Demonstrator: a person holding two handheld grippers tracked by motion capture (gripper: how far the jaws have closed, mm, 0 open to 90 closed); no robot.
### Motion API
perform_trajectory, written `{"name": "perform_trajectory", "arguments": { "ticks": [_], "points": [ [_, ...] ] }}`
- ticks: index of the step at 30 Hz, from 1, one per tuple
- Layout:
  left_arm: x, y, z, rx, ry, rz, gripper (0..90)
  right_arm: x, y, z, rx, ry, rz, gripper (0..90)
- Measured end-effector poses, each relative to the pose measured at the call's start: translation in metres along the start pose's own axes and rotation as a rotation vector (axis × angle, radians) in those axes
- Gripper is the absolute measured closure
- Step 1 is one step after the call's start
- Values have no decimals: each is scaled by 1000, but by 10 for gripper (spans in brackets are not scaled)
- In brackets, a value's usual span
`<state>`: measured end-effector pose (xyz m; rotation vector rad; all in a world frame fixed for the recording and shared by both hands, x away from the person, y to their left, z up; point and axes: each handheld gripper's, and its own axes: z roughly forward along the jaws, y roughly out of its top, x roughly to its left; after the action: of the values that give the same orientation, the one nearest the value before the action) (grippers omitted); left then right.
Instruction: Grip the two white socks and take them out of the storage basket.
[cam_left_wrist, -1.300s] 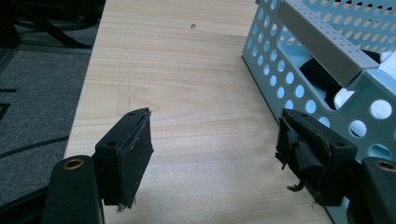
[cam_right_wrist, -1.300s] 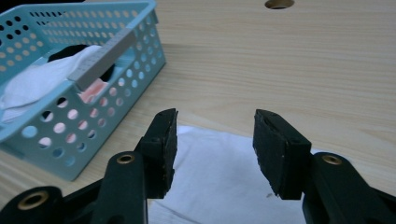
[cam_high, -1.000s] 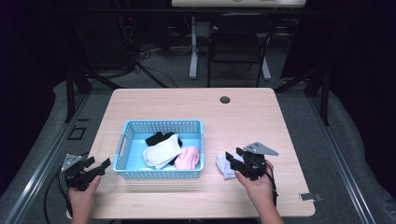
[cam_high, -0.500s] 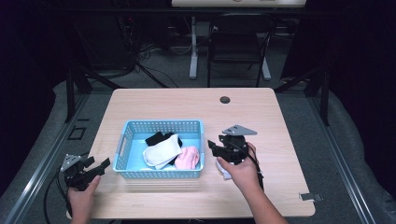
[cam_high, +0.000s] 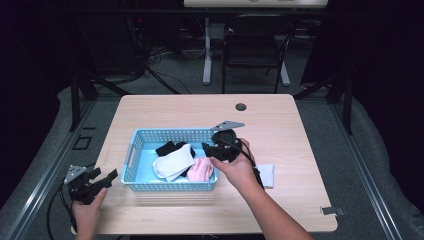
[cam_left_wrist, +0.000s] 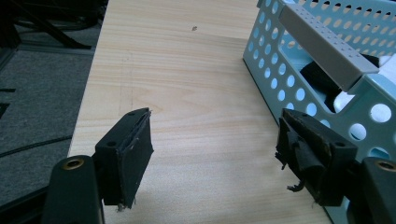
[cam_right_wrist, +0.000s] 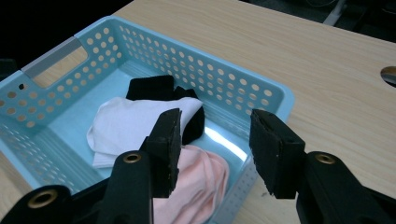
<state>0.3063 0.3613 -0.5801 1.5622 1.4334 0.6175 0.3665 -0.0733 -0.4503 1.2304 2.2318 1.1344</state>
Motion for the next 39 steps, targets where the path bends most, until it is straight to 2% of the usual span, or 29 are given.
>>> {"name": "perform_trajectory", "arguments": {
  "ticks": [2, 7, 9, 13, 15, 16, 21, 24, 28, 29, 31, 34, 37, 39],
  "points": [
    [0, 0, 0, 0, 0, -1, 265, 5, 7, 11, 30, 7, 0, 555],
    [1, 0, 0, -6, -3, -4, 266, 10, 13, 25, 58, 17, 12, 575],
    [1, 0, 0, -3, -3, -4, 265, 10, 15, 33, 76, 29, 37, 588],
    [1, 0, 0, 0, -4, -4, 265, 10, 17, 43, 102, 24, 60, 609],
    [1, 0, 0, -1, -5, -4, 265, 10, 18, 48, 123, 26, 68, 622],
    [1, 0, 0, 0, -5, -4, 265, 10, 20, 55, 147, 29, 87, 631],
    [1, 0, 1, -1, -5, -4, 265, 9, 20, 66, 181, 21, 104, 641],
    [1, 0, 1, 1, -6, -4, 265, 9, 18, 78, 235, 27, 119, 648],
    [1, 0, 1, 1, -7, -4, 265, 11, 16, 87, 262, 31, 138, 652],
    [1, 0, 1, 1, -7, -4, 265, 11, 16, 90, 291, 37, 138, 654],
    [1, 0, 1, 1, -7, -4, 265, 13, 14, 96, 300, 39, 160, 660],
    [1, 0, 1, 0, -7, -4, 265, 12, 13, 103, 353, 45, 161, 676],
    [1, 0, 0, 0, -8, -4, 265, 13, 11, 109, 363, 53, 186, 682],
    [1, 0, 1, 1, -8, -4, 265, 14, 11, 112, 382, 59, 187, 682]
  ]
}}
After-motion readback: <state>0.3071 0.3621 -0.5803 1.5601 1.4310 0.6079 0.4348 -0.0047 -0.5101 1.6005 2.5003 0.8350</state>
